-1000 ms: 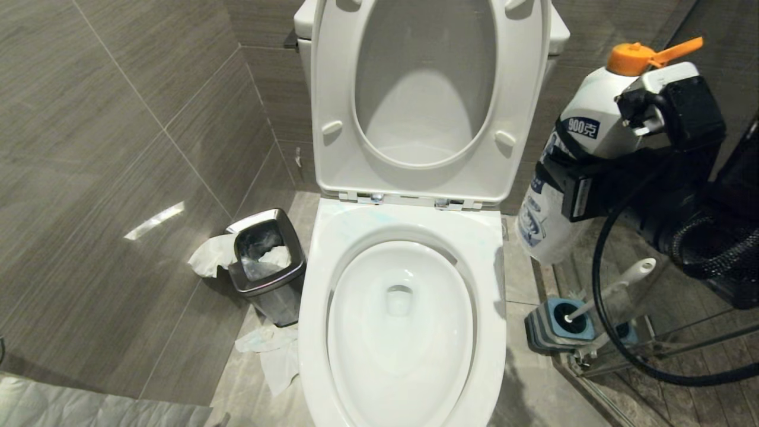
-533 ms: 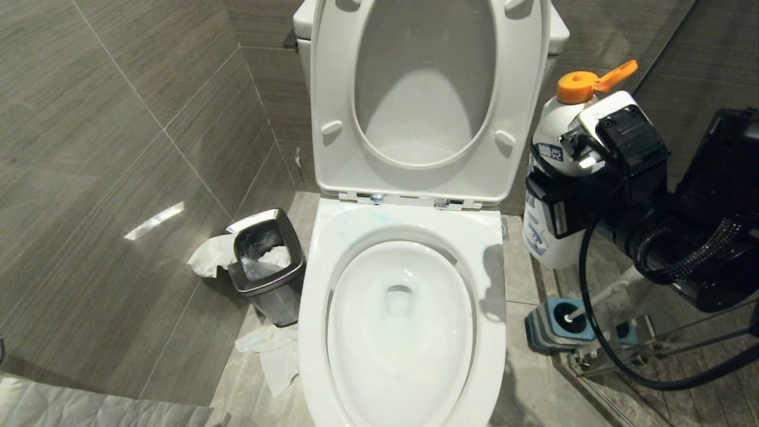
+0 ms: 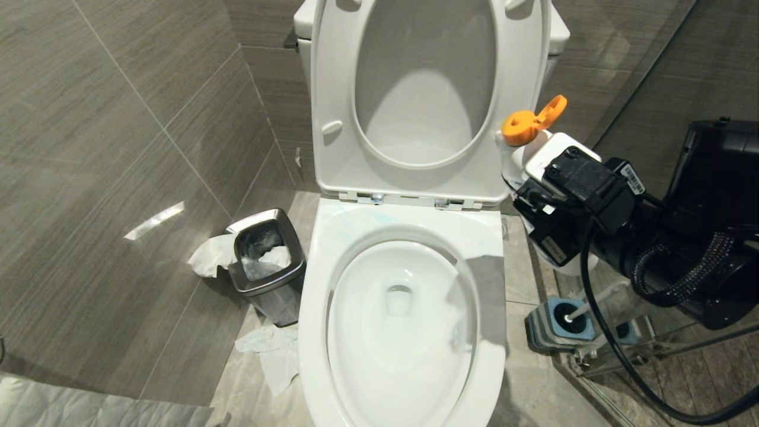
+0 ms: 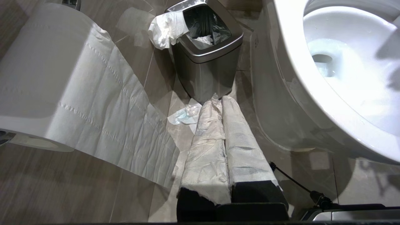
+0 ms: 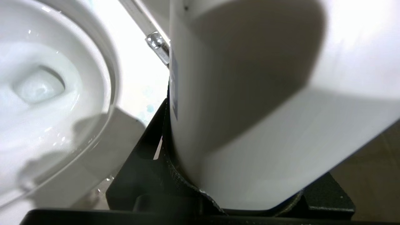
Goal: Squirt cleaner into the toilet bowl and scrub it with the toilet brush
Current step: Pour in the cleaning agent
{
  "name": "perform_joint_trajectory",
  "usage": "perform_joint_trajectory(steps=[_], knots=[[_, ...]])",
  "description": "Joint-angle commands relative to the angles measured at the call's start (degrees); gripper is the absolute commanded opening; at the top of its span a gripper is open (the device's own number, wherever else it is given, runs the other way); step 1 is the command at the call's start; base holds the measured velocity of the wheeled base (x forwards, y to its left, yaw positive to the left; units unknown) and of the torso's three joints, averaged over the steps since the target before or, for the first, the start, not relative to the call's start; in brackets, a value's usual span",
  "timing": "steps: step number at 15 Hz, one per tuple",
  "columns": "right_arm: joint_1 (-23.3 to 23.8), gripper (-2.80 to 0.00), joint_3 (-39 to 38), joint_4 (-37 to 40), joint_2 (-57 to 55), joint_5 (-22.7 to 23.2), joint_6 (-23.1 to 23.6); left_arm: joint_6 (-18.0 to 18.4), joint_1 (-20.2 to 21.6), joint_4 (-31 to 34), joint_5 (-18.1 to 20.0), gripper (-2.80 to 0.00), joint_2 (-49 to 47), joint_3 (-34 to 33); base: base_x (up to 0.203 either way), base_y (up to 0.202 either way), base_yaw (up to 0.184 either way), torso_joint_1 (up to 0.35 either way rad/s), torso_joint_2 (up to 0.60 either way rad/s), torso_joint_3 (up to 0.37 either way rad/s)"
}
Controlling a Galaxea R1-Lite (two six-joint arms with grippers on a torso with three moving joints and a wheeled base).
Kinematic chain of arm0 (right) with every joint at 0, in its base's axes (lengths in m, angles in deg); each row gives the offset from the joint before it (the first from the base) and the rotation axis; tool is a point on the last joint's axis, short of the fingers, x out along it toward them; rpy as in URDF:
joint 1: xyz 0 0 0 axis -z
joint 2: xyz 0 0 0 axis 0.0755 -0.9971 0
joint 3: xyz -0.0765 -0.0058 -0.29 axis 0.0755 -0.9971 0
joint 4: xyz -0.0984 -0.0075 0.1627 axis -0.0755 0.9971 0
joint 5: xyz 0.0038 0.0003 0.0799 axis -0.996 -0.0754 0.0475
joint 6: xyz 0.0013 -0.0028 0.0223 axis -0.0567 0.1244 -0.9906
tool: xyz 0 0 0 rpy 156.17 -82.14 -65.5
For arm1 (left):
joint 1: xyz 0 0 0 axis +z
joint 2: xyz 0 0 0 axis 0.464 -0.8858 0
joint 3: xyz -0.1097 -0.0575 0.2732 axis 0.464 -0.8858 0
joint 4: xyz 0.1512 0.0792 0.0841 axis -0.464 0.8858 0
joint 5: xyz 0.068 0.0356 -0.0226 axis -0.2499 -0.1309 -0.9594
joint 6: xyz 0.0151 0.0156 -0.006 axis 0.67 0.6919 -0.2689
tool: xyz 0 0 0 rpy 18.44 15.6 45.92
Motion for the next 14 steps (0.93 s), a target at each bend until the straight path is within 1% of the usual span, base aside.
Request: perform_joint_trajectory(steps=[1,5,8,11,14], knots=[[-1.11,-2.8,2.0,1.77,0.51,-0.25,2.8,0.0,0.01,0.02,0.0,-2.8,0.0,-0.09,0.0,0.0,0.0,0.0,0.0,0.0],[-1.27,-2.8,5.9,7.53,0.87,-0.26,10.09,-0.09,0.01,-0.07,0.0,-2.8,0.0,-0.09,0.0,0.0,0.0,0.0,0.0,0.0],[-1.33,-2.8,7.55,12.1,1.63,-0.45,13.92,0.0,0.01,-0.07,0.0,-2.8,0.0,-0.09,0.0,0.0,0.0,0.0,0.0,0.0],[-1.32,-2.8,7.75,14.48,2.17,-0.54,18.53,0.0,0.01,-0.07,0.0,-2.8,0.0,-0.09,0.0,0.0,0.0,0.0,0.0,0.0],[-1.33,-2.8,7.66,15.71,1.96,-0.71,21.95,0.0,0.01,-0.07,0.0,-2.8,0.0,-0.09,0.0,0.0,0.0,0.0,0.0,0.0]])
